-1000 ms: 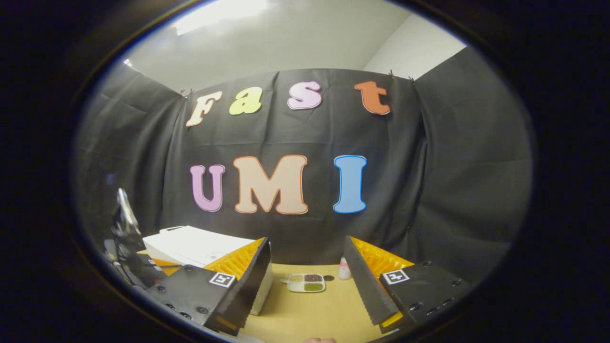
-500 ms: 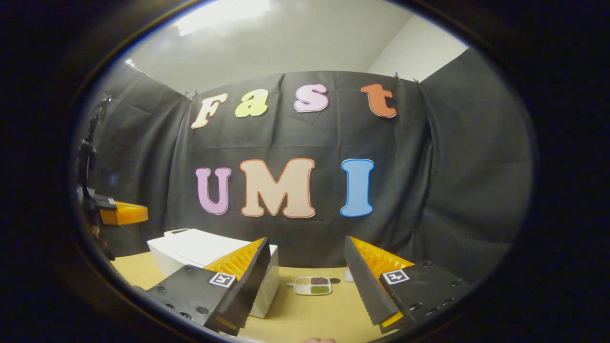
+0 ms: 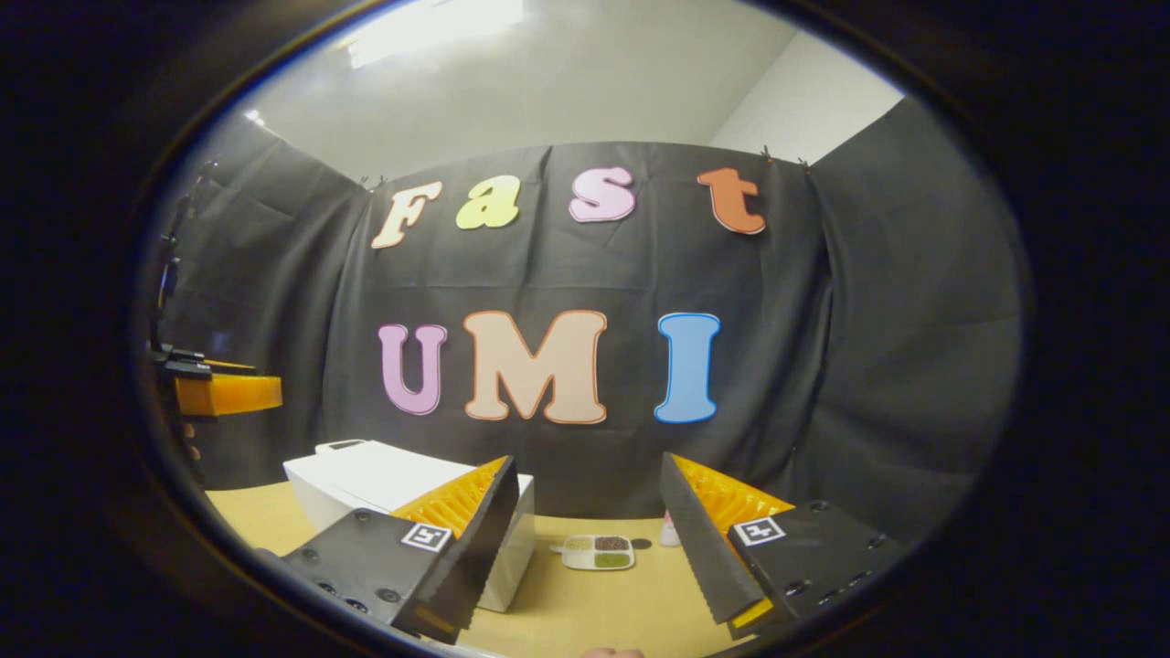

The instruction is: Open the microwave oven with the left hand, put the food in, and close the microwave oven.

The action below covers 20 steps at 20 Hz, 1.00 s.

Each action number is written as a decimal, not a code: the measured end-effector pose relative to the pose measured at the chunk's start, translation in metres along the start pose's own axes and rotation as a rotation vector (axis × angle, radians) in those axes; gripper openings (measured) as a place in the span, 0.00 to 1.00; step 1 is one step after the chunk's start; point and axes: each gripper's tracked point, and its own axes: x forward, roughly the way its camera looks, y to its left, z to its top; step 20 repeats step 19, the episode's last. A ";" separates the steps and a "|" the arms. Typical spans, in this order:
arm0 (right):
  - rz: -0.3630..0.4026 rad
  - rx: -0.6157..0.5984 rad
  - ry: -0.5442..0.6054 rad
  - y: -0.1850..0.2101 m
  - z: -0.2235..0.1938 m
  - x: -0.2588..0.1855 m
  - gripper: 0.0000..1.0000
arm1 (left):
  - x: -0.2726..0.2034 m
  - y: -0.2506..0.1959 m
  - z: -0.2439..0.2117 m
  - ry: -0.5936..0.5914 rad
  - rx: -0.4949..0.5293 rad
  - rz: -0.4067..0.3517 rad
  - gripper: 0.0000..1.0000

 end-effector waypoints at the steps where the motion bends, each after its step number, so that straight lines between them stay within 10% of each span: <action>1: 0.001 0.000 0.003 0.000 -0.001 -0.001 0.95 | 0.000 0.005 -0.006 0.004 0.000 0.009 0.96; 20: 0.006 -0.008 -0.012 0.003 0.007 -0.015 0.89 | -0.013 0.008 -0.015 0.034 -0.011 0.016 0.96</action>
